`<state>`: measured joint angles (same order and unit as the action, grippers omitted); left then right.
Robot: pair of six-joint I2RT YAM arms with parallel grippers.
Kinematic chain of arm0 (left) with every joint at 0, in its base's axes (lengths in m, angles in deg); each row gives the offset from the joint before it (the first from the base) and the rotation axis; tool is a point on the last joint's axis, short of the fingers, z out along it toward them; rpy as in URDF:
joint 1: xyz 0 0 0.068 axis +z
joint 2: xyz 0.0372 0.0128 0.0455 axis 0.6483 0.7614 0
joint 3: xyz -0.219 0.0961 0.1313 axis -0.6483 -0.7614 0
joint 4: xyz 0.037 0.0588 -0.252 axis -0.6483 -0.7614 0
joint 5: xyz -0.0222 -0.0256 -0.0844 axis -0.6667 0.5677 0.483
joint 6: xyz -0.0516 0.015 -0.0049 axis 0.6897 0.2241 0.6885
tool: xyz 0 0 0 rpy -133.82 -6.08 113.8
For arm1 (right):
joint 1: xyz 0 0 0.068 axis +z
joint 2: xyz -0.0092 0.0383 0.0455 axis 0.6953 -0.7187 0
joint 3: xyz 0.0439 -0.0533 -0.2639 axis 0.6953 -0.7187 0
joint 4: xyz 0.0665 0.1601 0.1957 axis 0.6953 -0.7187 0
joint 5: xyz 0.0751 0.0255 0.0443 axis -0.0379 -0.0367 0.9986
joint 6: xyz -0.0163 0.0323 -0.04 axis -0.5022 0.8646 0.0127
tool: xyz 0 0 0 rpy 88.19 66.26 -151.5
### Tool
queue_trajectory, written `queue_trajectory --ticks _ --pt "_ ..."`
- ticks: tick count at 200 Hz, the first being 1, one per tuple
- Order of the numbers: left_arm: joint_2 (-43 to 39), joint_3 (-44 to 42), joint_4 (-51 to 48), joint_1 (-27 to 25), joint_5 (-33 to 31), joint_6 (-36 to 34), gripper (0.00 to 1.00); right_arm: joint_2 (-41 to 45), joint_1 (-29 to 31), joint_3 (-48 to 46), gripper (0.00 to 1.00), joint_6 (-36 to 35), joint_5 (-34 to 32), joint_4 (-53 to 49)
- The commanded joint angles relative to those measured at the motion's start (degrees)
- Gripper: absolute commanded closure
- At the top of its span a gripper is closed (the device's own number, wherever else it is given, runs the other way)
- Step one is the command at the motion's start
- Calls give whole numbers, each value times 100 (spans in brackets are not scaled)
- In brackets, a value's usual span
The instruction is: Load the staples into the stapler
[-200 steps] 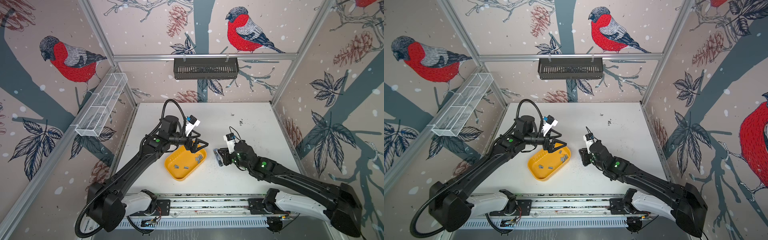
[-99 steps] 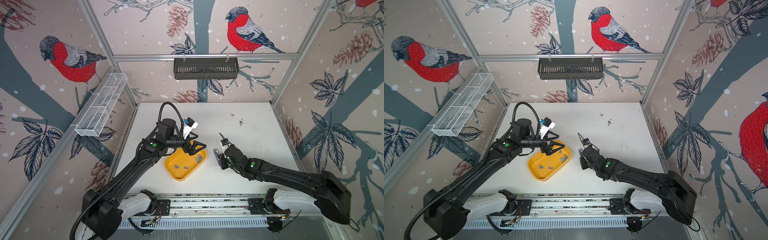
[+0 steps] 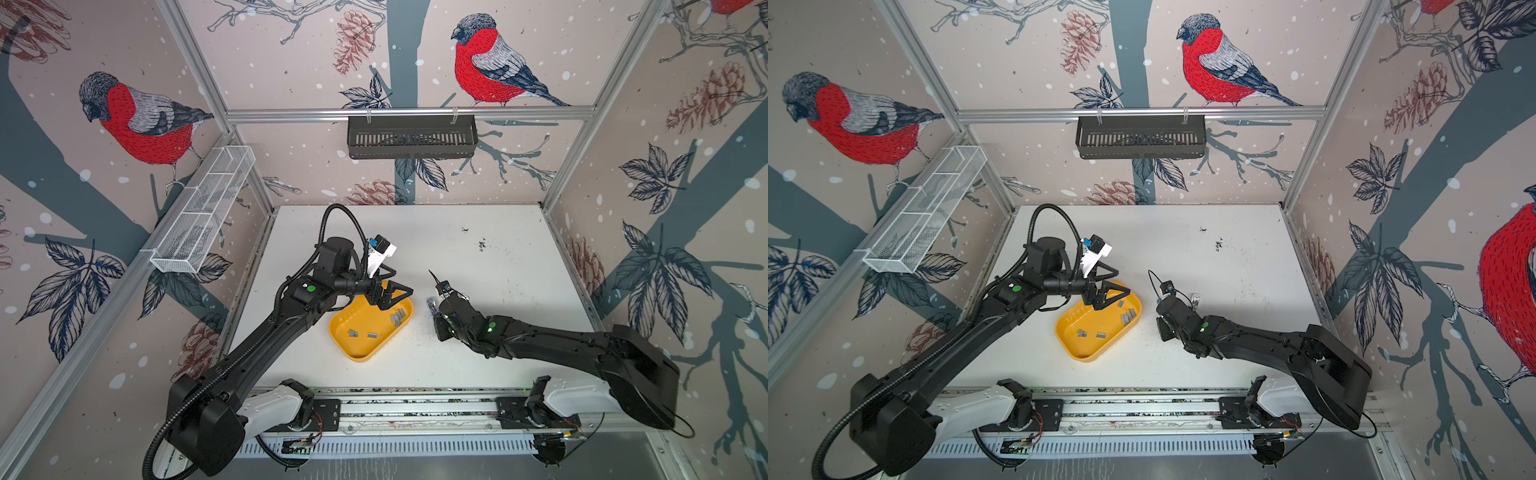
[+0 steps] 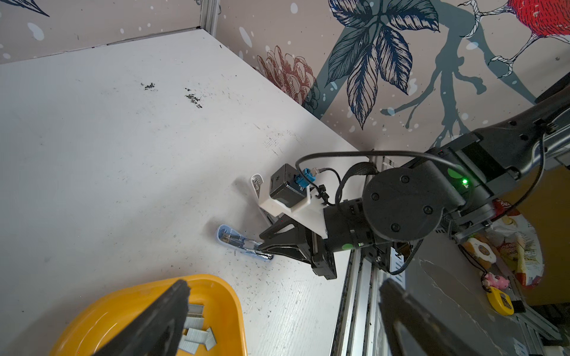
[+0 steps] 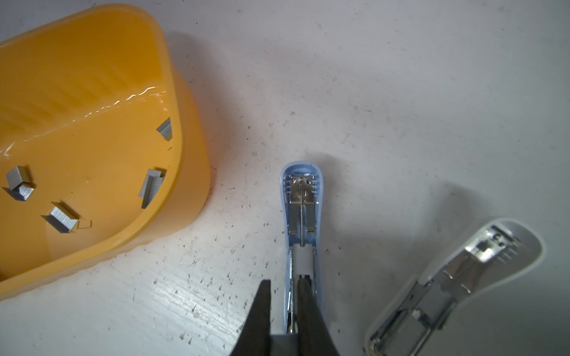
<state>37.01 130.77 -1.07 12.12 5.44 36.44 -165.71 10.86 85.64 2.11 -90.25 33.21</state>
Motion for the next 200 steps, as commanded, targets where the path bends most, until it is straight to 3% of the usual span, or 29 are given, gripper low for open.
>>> queue_trajectory --ticks 1,200 --pt "69 78 76 14 122 1 4 -102 -16 -18 87 79 -153 184" --pt "249 67 69 8 331 9 4 -677 -131 53 88 -73 -182 429"
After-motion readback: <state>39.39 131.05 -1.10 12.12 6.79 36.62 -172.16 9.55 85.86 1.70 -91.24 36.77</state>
